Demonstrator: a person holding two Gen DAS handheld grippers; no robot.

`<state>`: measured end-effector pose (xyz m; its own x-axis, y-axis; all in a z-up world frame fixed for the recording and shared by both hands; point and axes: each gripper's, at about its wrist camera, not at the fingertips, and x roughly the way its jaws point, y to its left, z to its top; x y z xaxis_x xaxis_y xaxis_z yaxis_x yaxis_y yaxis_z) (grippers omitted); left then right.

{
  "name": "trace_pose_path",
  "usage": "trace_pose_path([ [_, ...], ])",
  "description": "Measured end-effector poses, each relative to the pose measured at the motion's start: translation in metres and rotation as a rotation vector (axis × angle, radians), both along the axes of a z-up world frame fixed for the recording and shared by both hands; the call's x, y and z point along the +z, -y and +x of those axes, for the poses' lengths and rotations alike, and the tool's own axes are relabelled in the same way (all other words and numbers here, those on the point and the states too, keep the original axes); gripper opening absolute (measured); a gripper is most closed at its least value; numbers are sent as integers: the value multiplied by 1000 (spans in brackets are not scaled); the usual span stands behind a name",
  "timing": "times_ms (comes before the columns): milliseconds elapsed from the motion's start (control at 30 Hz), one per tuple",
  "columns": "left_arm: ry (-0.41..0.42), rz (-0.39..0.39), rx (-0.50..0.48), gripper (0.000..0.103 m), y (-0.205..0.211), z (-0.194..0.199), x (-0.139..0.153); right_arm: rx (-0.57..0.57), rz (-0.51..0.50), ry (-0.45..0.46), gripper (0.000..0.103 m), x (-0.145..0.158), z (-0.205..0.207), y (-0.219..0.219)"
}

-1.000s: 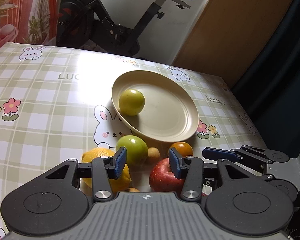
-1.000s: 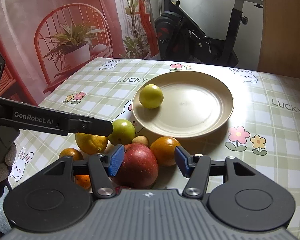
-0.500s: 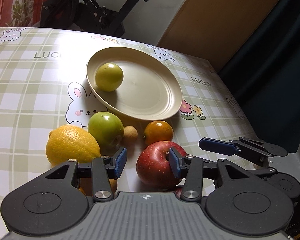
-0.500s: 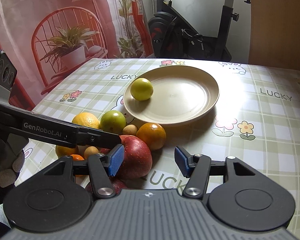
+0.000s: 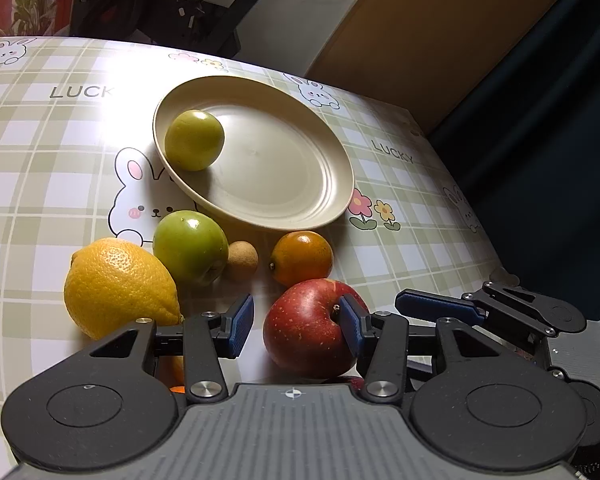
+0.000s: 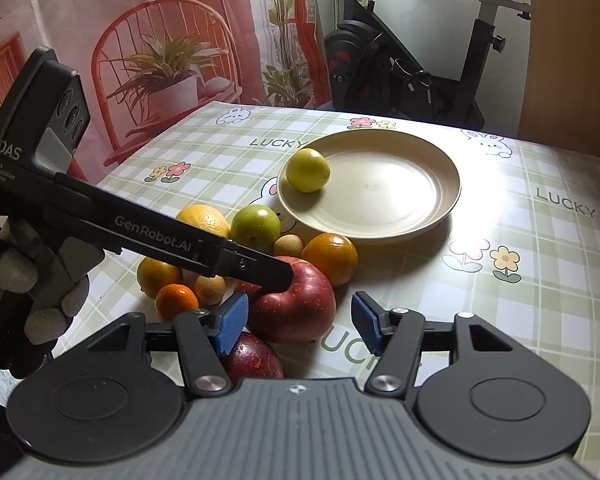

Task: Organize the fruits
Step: 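Close the left tool on the red apple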

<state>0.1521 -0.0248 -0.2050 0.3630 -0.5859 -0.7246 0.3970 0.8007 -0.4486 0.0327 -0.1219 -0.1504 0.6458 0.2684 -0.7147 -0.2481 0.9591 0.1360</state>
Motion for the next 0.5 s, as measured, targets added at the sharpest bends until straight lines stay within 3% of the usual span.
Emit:
trace_pose_path([
  [233, -29, -23, -18, 57, 5, 6, -6, -2, 23, -49, 67, -16, 14, -4],
  [500, -45, -38, -32, 53, 7, 6, -6, -26, 67, -71, 70, -26, 22, -2],
])
